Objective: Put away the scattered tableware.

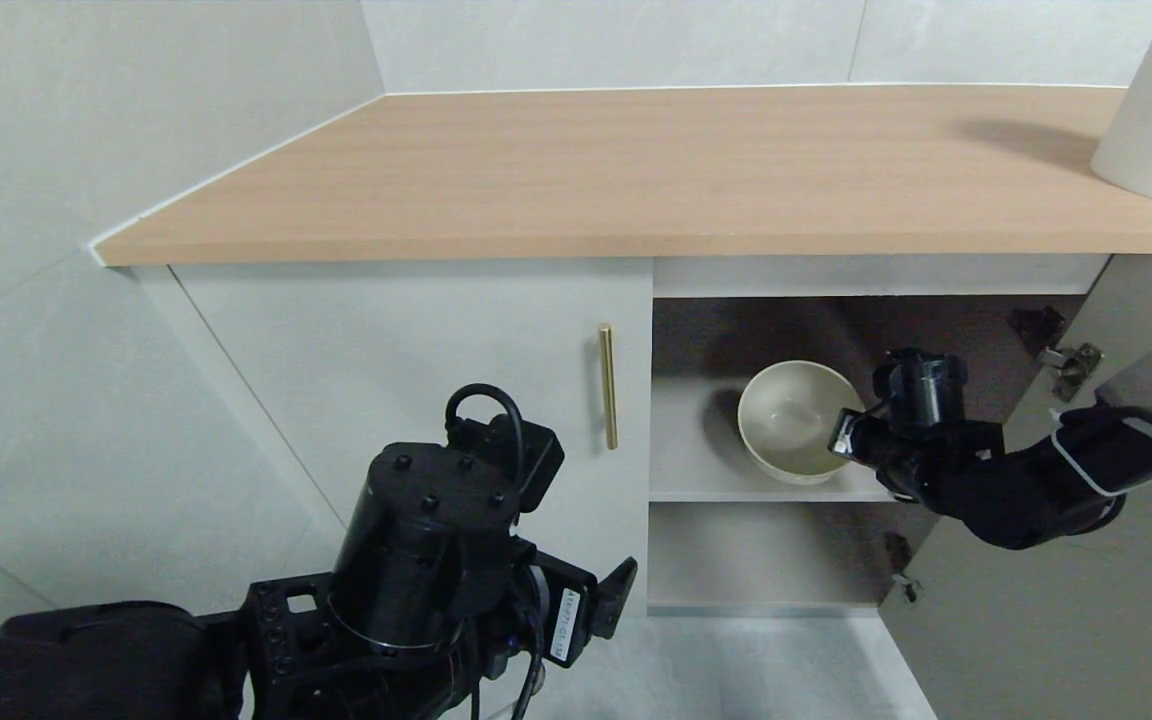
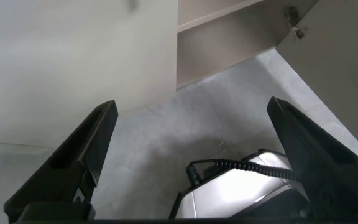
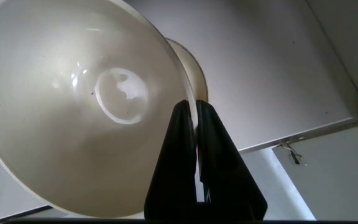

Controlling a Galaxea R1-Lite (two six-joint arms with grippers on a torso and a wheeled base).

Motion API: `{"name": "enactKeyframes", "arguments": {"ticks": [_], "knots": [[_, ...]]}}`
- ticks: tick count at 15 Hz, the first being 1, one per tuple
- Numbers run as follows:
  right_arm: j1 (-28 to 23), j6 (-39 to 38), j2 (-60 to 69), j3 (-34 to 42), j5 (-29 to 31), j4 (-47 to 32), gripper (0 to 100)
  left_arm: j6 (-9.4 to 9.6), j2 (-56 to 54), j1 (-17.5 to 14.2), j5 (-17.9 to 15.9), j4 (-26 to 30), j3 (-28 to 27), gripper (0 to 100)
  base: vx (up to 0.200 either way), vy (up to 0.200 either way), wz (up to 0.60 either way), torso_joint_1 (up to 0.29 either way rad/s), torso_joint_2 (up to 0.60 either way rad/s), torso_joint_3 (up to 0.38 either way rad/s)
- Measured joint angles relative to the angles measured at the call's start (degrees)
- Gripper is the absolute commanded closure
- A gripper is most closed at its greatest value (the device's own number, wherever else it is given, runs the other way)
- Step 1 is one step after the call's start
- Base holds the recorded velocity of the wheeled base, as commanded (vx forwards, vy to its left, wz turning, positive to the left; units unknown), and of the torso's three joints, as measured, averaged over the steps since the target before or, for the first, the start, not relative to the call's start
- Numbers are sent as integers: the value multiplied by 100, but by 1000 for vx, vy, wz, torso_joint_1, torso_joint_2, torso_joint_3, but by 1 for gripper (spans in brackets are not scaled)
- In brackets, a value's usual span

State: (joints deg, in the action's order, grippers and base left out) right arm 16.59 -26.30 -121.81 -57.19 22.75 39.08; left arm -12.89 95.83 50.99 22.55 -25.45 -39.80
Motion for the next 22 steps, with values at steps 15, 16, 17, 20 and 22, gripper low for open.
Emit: {"name": "enactKeyframes", "arguments": {"ticks": [15, 16, 17, 20, 22], "knots": [[24, 2, -10, 52, 24, 0, 0, -49, -10, -33, 9, -5, -2, 0, 0, 0, 0, 0, 0, 0], [33, 2, 37, 74, 13, -20, 0, -85, -18, -72, 11, -7, -10, 0, 0, 0, 0, 0, 0, 0], [40, 5, 100, 112, -12, -39, 0, -101, -40, -141, 40, -9, -20, 0, 0, 0, 0, 0, 0, 0], [101, 9, 469, 273, -162, -310, 0, -112, -267, -358, 143, -2, -20, 0, 0, 0, 0, 0, 0, 0], [219, 13, 1013, 547, -373, -747, 0, -117, -619, -441, 132, 17, 161, 0, 0, 0, 0, 0, 0, 0]]}}
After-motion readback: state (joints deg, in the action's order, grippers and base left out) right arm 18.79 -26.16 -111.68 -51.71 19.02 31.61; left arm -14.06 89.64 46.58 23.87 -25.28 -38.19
